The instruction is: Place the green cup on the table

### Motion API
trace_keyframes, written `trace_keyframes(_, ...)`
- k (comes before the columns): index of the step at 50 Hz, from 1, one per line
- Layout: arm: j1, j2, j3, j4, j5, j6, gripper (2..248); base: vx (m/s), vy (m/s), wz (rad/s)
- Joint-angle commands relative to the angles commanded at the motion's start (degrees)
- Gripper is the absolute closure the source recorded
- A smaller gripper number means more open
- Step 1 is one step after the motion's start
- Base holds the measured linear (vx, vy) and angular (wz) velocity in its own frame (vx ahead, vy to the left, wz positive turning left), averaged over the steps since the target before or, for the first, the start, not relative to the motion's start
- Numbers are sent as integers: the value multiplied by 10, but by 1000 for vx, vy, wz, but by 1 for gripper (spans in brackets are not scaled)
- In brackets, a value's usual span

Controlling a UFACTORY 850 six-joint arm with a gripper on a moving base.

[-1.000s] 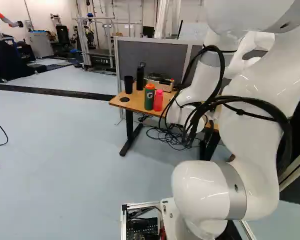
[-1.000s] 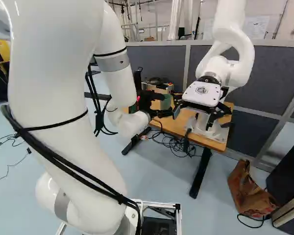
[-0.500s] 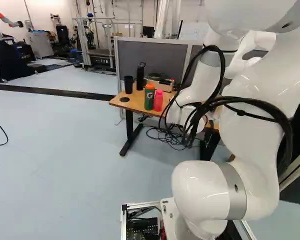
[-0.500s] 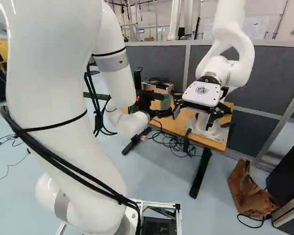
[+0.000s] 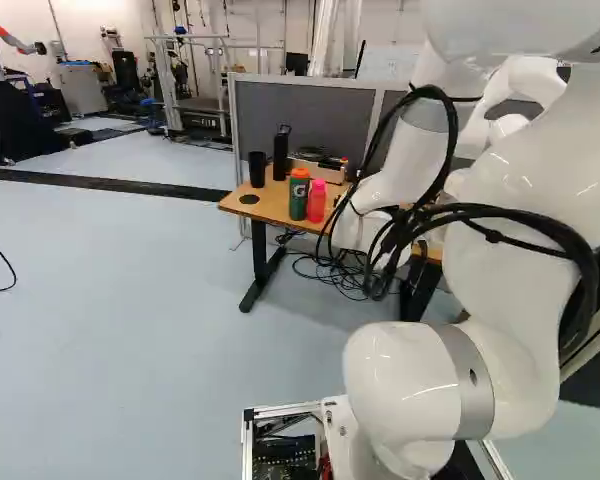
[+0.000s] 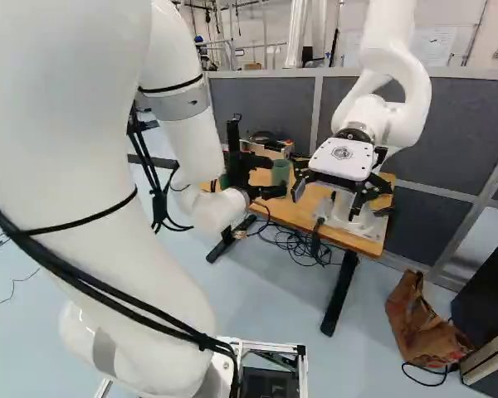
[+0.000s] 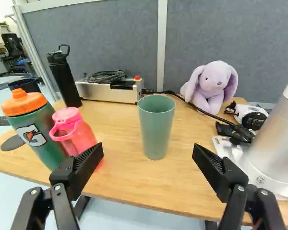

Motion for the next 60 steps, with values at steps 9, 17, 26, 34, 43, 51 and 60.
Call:
trace_keyframes(9,11,26,15,-9,-17,0,3,0,0,0)
trace_keyframes(17,21,52,31,-19,-35,0,3,0,0,0)
trace_keyframes(26,36,87,51,-31,-58,0,3,0,0,0)
trace_keyframes(34,48,117,69,-41,-77,0,3,0,0,0)
trace_keyframes(43,60,145,86,-52,-96,0,3,0,0,0)
trace_keyframes(51,68,166,98,-59,-110,0,3,0,0,0)
trace_keyframes(60,76,185,109,-66,-123,0,3,0,0,0)
